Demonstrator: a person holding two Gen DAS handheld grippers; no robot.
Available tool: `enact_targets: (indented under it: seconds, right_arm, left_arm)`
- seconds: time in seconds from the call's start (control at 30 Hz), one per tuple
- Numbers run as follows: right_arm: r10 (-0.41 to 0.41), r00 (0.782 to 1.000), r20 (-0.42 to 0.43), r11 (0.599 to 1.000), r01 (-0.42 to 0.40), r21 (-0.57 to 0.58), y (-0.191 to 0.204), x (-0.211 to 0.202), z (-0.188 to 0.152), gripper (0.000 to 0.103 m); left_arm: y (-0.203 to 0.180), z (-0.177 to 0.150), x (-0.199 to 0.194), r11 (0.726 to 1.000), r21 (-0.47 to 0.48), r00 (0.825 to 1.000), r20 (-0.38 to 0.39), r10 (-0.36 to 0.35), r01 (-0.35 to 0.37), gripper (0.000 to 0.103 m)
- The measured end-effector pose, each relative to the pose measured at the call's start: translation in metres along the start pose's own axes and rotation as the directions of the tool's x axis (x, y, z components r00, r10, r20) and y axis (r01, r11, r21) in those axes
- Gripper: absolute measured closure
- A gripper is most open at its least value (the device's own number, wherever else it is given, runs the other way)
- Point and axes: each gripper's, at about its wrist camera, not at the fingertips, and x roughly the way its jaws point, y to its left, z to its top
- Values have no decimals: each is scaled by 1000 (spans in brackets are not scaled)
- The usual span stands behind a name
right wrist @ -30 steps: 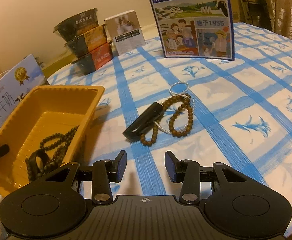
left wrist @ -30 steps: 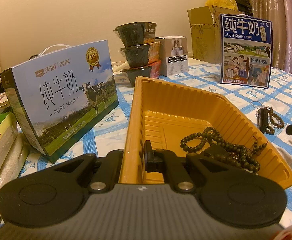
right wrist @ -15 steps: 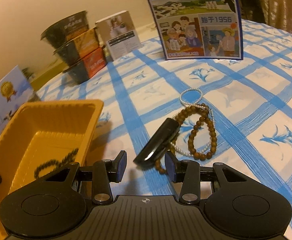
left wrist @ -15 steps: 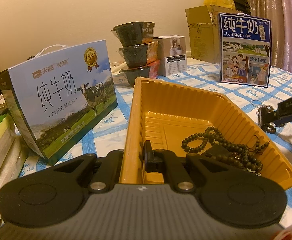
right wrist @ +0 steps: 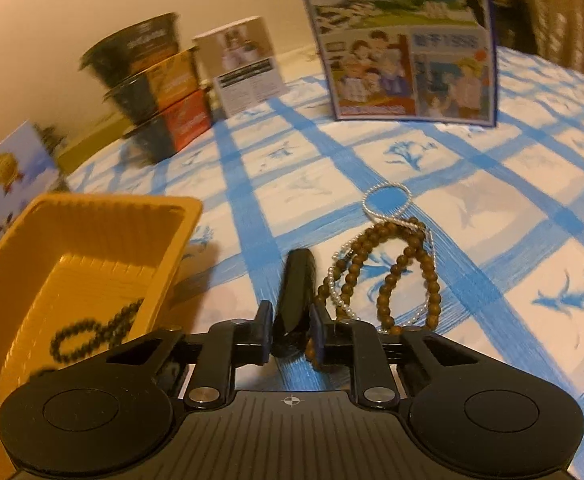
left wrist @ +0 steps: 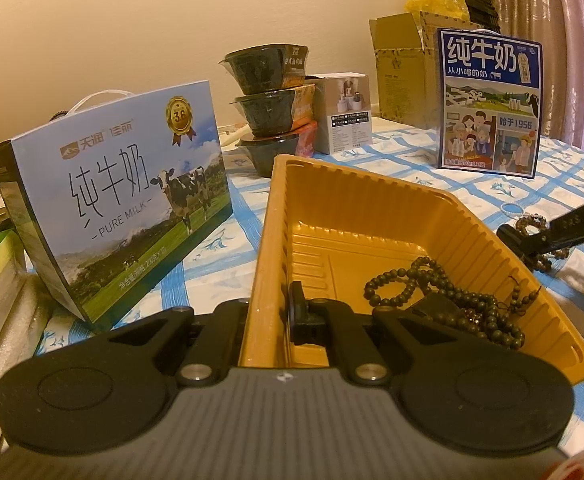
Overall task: Organize jewelry
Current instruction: 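Close the right tool on the black cylindrical case, then carry the black case over the tray and open the right tool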
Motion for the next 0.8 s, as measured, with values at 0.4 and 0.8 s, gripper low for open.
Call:
enact_targets:
  seconds: [0.4, 0.8]
  right_arm:
    - [48, 990, -129, 974, -75, -212, 11, -36, -31, 76]
    - [-5, 995, -96, 977, -15, -212, 13, -12, -27, 71]
  left_arm:
    - [0, 0, 0, 1000, -7, 1000, -1, 1, -1, 98]
    - [0, 1, -1, 1000, -10, 1000, -2, 0, 0, 98]
